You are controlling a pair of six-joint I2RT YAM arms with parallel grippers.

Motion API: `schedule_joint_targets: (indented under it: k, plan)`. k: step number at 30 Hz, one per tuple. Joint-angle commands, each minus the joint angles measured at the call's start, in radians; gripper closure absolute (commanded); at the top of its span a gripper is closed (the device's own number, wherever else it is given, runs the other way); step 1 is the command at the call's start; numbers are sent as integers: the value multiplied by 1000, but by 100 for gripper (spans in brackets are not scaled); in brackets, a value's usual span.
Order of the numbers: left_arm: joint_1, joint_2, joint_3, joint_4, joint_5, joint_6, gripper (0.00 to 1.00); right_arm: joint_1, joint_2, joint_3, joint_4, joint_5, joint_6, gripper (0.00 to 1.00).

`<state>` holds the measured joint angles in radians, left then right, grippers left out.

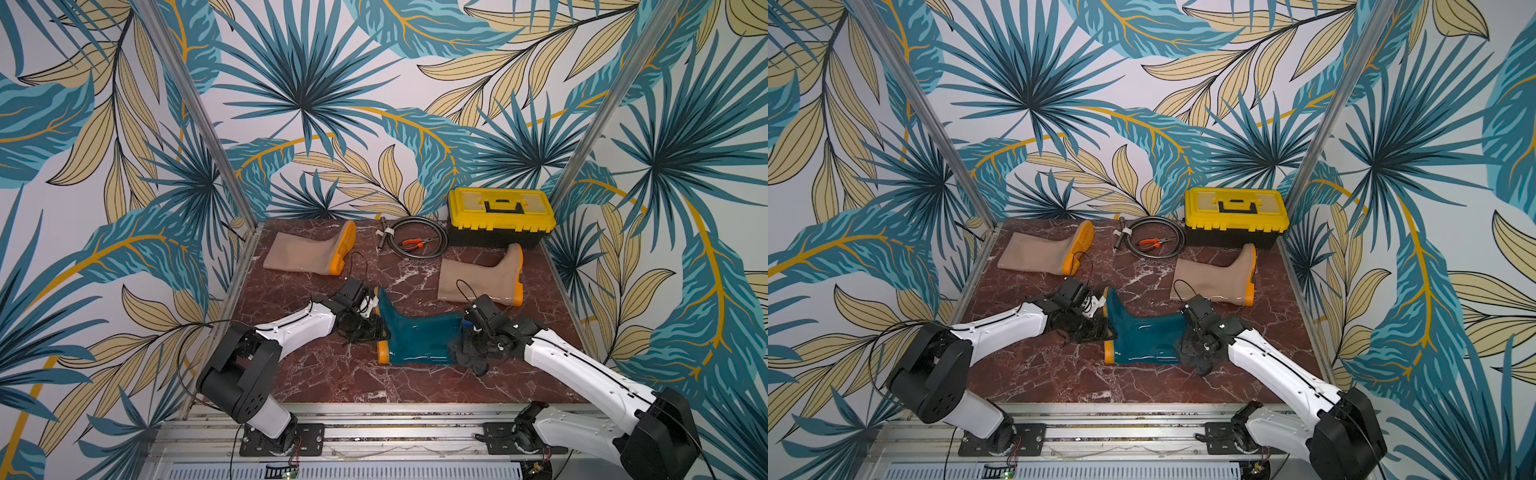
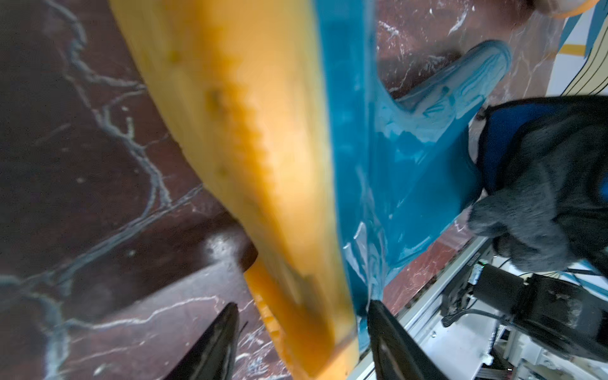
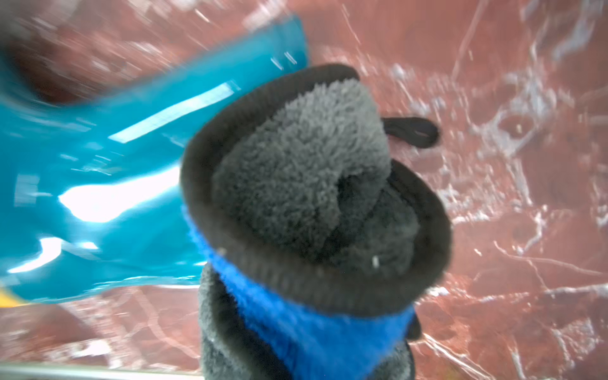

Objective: Wipe the rubber boots with a cloth
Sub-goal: Wipe the dirt off the rubber boot.

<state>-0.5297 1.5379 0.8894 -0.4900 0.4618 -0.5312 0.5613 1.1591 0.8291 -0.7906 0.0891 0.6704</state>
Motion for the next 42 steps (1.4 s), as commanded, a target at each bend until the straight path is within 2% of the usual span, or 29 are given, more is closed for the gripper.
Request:
schedule_joint_targets:
  k: [1,4,8,10,15,20,23,26,30,36,40,42]
  plan:
    - [-6,-111,-9,-62,-105,11,28,0,48,79,38,-67,-34,100]
    - [-56,-192,-31,-80,-174,7,21,0,117,139,126,-108,-36,100]
    - [-196,-202,-32,-90,-254,-60,21,0,268,269,240,-190,-26,100]
    - [-236,-189,-39,-89,-303,-88,23,2,359,351,289,-241,-15,100]
    - [-249,-141,-43,-89,-354,-98,28,19,575,572,358,-316,2,100]
    - [-250,-55,-33,-57,-334,-88,30,40,747,759,354,-348,-3,100]
    - [-247,-14,-36,-29,-311,-80,41,48,819,813,340,-356,-4,100]
    - [-246,1,-33,-24,-306,-71,55,63,837,783,362,-377,12,100]
    - [-242,-16,-35,-22,-318,-49,70,97,797,654,410,-379,34,100]
    - [-208,-65,-50,-24,-313,-1,85,146,641,354,469,-351,78,100]
    - [-184,-90,-56,-24,-289,39,100,221,522,187,475,-326,135,100]
    - [-178,-91,-54,-24,-269,68,100,236,478,149,471,-327,158,100]
